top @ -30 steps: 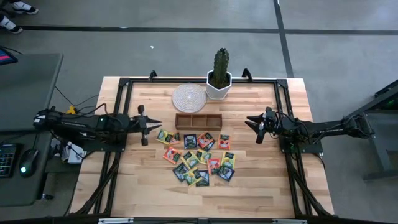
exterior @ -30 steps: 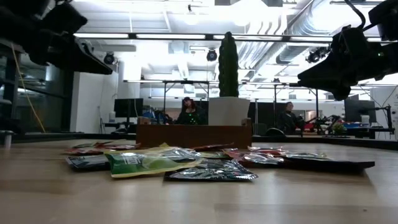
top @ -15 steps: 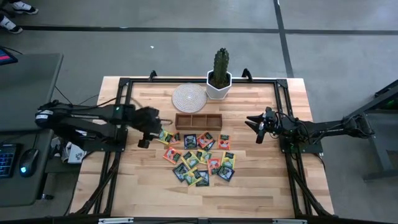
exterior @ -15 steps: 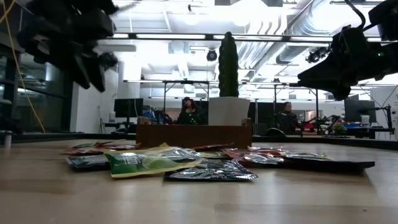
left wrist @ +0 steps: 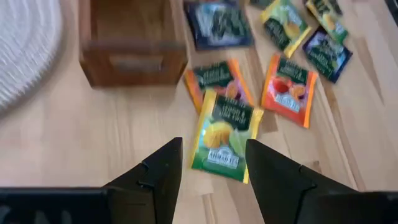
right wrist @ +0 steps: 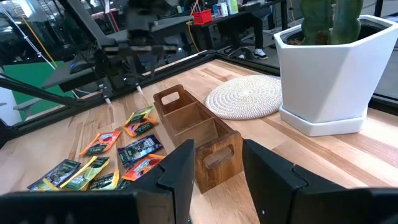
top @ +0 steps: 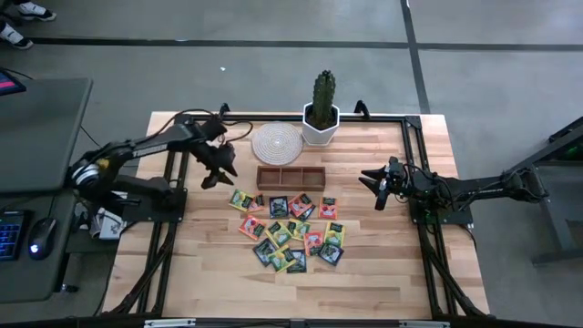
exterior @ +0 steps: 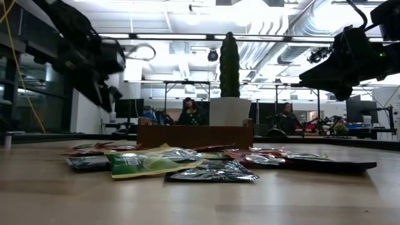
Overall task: Pick & Place Tea
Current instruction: Put the yellow tea bag into the left section of the wooden organizer
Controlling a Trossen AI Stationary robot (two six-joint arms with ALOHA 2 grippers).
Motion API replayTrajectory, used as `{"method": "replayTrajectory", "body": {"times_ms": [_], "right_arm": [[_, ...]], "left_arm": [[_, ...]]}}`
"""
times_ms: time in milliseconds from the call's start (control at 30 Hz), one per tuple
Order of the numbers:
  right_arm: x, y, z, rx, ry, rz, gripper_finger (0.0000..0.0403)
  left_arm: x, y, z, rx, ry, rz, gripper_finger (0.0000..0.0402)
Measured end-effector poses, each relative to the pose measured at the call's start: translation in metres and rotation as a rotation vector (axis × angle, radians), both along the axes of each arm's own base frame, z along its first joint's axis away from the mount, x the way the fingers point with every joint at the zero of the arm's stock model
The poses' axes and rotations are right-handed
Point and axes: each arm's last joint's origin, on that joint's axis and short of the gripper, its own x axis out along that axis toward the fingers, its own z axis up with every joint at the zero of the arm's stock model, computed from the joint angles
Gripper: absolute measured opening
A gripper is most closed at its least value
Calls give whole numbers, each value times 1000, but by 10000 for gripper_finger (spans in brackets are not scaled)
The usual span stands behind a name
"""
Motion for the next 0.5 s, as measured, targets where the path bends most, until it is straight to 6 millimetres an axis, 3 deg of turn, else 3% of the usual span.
{"method": "replayTrajectory", "body": {"times_ms": [233, 500], "right_arm": [[0, 0, 0, 0, 0, -1, 131], [0, 0, 0, 0, 0, 0, 131]], "left_arm": [[21, 7, -24, 65, 120, -124, 175], [50, 15, -19, 145, 104, -230, 175]]}}
